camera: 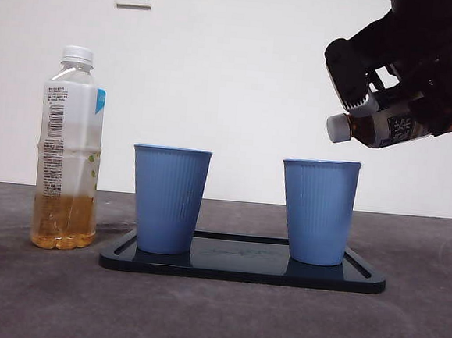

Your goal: Pour the drink into the cup

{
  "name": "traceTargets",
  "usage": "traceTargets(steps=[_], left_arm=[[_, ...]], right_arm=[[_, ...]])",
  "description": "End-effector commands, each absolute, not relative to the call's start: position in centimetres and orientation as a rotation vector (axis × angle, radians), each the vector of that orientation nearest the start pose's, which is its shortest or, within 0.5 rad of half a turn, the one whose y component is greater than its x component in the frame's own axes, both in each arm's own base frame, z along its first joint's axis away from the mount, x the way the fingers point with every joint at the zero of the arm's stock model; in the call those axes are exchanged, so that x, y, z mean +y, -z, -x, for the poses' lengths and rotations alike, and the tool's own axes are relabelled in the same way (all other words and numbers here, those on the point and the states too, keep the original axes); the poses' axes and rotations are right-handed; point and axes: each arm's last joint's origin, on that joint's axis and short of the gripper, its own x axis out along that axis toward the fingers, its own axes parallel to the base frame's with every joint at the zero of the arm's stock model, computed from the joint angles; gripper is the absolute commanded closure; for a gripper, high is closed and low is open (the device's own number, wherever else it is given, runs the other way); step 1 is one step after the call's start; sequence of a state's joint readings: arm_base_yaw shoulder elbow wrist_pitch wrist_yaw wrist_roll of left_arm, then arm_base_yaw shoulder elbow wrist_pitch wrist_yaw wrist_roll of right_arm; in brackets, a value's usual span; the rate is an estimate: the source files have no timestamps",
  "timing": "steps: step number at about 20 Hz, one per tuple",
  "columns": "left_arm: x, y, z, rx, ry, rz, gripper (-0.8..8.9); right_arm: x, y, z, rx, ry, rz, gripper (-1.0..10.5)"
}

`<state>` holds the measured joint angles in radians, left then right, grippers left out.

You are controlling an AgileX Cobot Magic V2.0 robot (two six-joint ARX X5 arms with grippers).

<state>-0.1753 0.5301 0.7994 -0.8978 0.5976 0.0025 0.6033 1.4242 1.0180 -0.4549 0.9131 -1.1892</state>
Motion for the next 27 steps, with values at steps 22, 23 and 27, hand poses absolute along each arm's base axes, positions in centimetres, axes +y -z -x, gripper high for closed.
traceTargets(steps=[22,23,27], left_arm=[[-3.1,-31.2,-8.2,0.602,0.756,0.116,4.04],[-3.1,-31.2,-8.2,0.602,0.756,0.116,4.04],[-3.1,-31.2,-8.2,0.602,0.756,0.116,4.04]], right_arm=[[7.5,-34.1,-20.9,0.506,-0.301,0.223,9.3],[7.2,-34.0,-20.7,0.486,-0.311,0.197,9.3],[5.8,-31.5,-20.2,0.396,-0.285,0.078,9.3]])
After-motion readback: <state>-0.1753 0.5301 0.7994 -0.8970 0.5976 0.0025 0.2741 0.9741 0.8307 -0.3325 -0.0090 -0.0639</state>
